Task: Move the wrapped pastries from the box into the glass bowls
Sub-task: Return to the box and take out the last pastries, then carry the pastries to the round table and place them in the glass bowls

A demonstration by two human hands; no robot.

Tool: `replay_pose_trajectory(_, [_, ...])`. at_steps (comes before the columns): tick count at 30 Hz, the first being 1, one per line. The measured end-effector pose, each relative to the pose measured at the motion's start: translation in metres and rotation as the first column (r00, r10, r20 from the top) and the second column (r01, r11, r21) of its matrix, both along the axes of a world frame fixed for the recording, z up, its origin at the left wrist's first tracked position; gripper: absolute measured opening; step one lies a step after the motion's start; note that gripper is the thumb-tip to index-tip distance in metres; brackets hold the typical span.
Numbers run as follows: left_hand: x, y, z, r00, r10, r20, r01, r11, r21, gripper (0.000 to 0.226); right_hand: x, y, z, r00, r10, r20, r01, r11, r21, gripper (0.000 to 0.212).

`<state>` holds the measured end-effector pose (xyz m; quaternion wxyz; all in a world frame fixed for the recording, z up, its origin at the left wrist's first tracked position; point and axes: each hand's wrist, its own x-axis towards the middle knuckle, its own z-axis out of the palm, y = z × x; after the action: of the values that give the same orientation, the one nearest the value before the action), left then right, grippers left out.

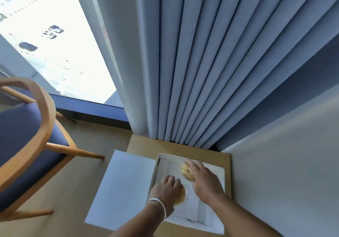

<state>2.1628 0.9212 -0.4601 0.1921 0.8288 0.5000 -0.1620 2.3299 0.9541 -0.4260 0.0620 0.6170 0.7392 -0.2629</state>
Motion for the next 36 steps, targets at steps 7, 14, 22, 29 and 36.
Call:
replay_pose_trajectory(7, [-0.067,0.020,0.105,0.975,0.214,0.050,-0.220,0.965,0.146,0.080,-0.019,0.014,0.101,1.000,-0.013,-0.008,0.014,0.989,0.145,0.072])
replay_pose_trajectory(14, [-0.121,0.013,0.158,0.932,0.362,0.005,-0.343,0.880,0.329,0.071,-0.056,0.036,0.154,0.988,0.153,-0.007,-0.148,0.964,0.221,0.069])
replay_pose_trajectory(22, [-0.185,-0.057,0.164,0.742,0.670,0.011,-0.638,0.702,0.317,0.071,-0.136,0.031,0.158,0.901,0.434,-0.018,-0.418,0.877,0.235,0.066])
replay_pose_trajectory(29, [-0.257,-0.164,0.173,0.463,0.884,-0.068,-0.829,0.459,0.319,0.081,-0.248,-0.014,0.151,0.678,0.735,0.017,-0.719,0.658,0.224,0.073])
replay_pose_trajectory(36, [-0.295,-0.305,0.180,0.103,0.994,-0.045,-0.934,0.112,0.340,0.053,-0.376,-0.114,0.140,0.318,0.948,0.023,-0.923,0.305,0.233,0.073])
